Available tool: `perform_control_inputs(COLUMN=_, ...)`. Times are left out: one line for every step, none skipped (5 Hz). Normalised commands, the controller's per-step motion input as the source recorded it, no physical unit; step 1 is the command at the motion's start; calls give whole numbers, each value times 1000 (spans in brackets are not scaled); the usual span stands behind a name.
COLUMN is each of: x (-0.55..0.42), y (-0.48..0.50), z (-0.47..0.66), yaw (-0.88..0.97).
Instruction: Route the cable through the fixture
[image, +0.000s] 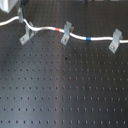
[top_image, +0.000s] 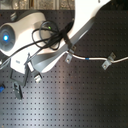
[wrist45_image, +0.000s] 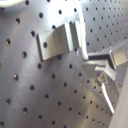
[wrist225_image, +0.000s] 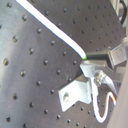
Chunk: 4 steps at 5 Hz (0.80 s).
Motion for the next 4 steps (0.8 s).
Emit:
perform_control_inputs(x=-39, y=102, z=-1, yaw=-540)
perform_control_inputs(x=35, y=-78, z=40, yaw=-77)
perform_control_inputs(x=154, y=-195, z=2, yaw=49)
perform_control_inputs(x=60, y=-80, z=-98, yaw=0)
